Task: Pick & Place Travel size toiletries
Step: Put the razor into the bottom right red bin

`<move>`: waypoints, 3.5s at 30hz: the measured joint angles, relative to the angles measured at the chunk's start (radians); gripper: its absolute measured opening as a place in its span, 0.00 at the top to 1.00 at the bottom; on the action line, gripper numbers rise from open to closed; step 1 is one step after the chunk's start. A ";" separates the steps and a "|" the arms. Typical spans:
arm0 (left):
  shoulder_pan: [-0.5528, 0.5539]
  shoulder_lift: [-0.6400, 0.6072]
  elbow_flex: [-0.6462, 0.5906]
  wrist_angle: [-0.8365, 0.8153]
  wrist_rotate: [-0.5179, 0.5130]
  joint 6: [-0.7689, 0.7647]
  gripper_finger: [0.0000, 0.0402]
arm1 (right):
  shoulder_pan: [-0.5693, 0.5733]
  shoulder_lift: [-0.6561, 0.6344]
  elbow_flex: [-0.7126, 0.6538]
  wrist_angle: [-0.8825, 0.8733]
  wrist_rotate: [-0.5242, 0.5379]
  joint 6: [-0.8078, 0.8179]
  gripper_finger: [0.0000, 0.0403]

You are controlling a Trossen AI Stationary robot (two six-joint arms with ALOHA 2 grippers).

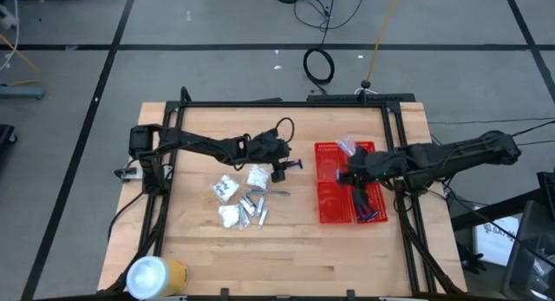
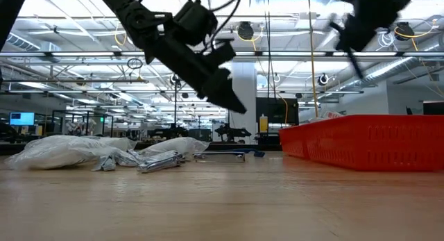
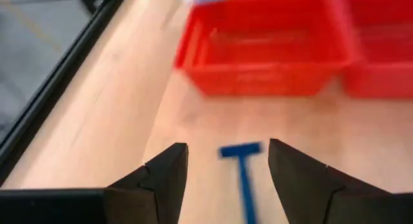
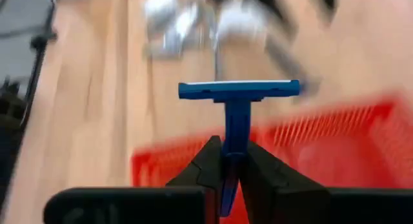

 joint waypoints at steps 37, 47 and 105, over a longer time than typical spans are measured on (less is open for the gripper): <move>0.027 0.047 0.000 0.028 -0.014 -0.061 0.47 | 0.212 -0.009 -0.146 -0.360 -0.127 0.642 0.70; 0.027 0.047 0.000 0.028 -0.014 -0.061 0.47 | 0.212 -0.009 -0.146 -0.379 -0.161 0.643 0.48; 0.057 0.093 -0.004 -0.275 0.058 -0.036 0.95 | 0.074 -0.024 -0.302 0.686 0.383 -0.441 0.50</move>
